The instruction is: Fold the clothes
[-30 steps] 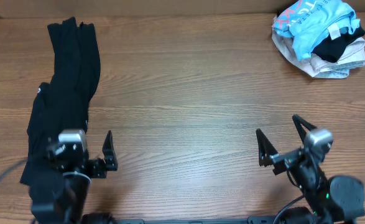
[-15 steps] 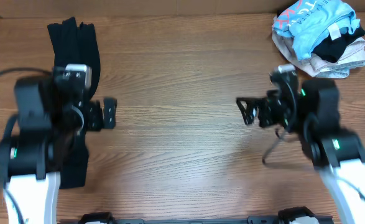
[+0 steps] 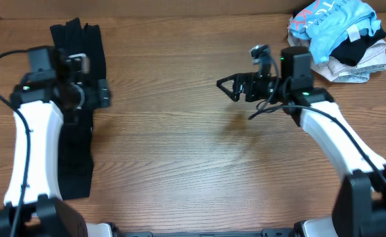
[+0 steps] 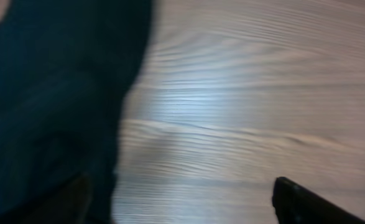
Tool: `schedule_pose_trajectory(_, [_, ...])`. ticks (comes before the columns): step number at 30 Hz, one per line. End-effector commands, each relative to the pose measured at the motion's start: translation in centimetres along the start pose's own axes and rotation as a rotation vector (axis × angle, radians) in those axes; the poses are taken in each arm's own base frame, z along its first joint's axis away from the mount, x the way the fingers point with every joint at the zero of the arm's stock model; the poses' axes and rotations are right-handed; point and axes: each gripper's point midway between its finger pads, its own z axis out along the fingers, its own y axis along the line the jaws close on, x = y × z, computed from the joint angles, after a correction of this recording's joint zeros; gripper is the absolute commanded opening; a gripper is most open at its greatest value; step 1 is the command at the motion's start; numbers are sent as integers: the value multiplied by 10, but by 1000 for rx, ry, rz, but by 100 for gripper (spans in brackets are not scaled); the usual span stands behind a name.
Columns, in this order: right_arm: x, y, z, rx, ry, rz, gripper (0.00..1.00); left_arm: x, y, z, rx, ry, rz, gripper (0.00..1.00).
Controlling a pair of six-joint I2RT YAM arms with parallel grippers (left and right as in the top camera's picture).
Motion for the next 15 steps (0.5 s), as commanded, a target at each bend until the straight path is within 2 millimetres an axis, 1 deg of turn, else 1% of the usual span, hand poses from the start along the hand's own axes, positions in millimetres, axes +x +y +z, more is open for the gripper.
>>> schedule_pose_trajectory(1, [14,8,29,-70,68,22,96,-4,63,10,-89,2,-257,84])
schedule_pose_trajectory(2, [20,7,36,-75,84,22,96,-3,79,13,-104,4,-322,82])
schedule_pose_trajectory(3, [28,7,48,-84,107,20,96,1,101,19,-126,7,-410,80])
schedule_pose_trajectory(5, [36,9,60,-96,129,12,95,7,124,24,-145,18,-495,78])
schedule_pose_trajectory(7, [42,12,72,-109,143,-5,95,19,148,31,-165,43,-564,74])
schedule_pose_trajectory(12, [45,7,82,-35,134,-31,95,45,181,47,-189,113,-660,69])
schedule_pose_trajectory(15, [45,4,82,-14,131,-31,95,54,191,59,-192,143,-687,65])
